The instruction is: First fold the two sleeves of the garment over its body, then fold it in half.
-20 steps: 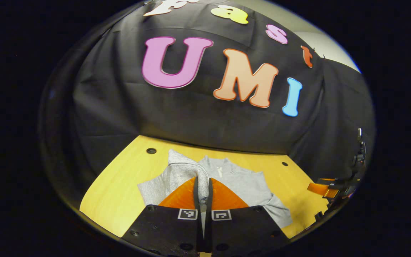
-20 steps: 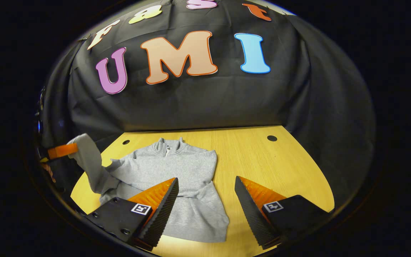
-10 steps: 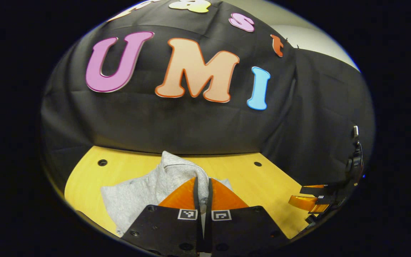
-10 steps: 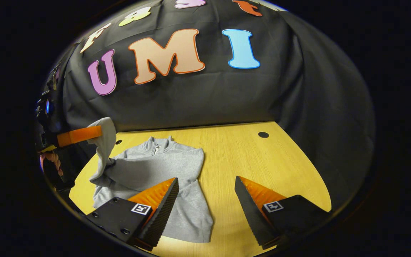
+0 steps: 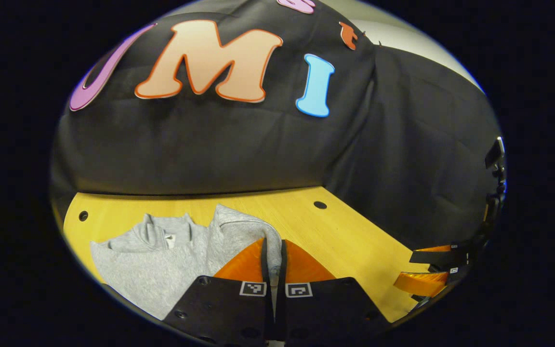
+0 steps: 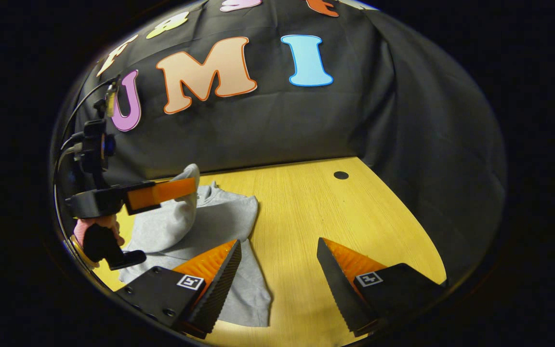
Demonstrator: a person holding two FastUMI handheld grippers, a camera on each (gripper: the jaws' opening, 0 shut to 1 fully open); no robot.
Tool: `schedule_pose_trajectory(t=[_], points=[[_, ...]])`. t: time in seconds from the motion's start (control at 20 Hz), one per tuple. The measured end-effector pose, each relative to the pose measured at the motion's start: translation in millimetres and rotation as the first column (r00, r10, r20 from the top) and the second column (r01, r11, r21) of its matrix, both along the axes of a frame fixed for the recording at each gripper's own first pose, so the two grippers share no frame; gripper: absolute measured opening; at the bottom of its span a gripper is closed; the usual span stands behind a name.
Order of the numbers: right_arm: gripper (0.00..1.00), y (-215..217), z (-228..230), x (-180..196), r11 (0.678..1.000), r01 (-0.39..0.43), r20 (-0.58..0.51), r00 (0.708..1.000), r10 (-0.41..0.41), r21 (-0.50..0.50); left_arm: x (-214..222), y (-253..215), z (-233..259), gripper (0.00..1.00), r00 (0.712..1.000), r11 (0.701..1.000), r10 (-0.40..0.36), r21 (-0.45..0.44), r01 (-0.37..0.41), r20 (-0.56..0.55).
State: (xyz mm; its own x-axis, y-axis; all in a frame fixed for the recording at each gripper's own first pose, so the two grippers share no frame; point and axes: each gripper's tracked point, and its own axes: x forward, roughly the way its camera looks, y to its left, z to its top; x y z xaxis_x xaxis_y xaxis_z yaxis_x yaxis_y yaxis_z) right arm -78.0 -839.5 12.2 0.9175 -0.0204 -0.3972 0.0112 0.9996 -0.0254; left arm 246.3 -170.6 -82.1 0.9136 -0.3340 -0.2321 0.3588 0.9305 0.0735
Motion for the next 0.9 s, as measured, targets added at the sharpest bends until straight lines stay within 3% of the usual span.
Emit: schedule_pose_trajectory(t=[0.05,0.35,0.55,0.6,0.65,0.9], points=[[0.98,-4.3,-1.0,-1.2,1.000,0.009,-0.003,1.000,-0.009,-0.001,3.6,-6.4,-7.9,0.00,1.000,1.000,-0.008,0.005,0.008,-0.013],[0.95,-24.5,-3.2,-11.2,0.998,0.061,-0.005,0.998,-0.061,0.015,23.0,-21.5,-49.5,0.10,0.995,1.000,-0.025,0.006,0.026,-0.096],[0.98,-25.0,-10.3,-19.6,0.999,0.052,-0.021,0.998,-0.052,-0.014,19.2,-15.9,-33.2,0.75,0.999,1.000,0.005,0.005,-0.005,-0.046],[0.98,-22.6,-13.5,-21.1,0.999,0.042,-0.028,0.999,-0.043,-0.027,16.2,-9.7,-27.6,0.86,0.999,1.000,0.022,0.021,-0.021,-0.031],[0.98,-19.8,-16.8,-23.7,0.999,0.029,-0.035,0.999,-0.030,-0.038,11.1,-6.6,-20.2,0.90,1.000,0.999,0.024,0.021,-0.024,-0.016],[0.95,11.9,-41.1,-34.4,0.997,-0.053,-0.078,0.996,0.049,-0.050,-26.0,42.6,7.6,0.89,0.996,0.997,0.080,0.017,-0.081,0.050]])
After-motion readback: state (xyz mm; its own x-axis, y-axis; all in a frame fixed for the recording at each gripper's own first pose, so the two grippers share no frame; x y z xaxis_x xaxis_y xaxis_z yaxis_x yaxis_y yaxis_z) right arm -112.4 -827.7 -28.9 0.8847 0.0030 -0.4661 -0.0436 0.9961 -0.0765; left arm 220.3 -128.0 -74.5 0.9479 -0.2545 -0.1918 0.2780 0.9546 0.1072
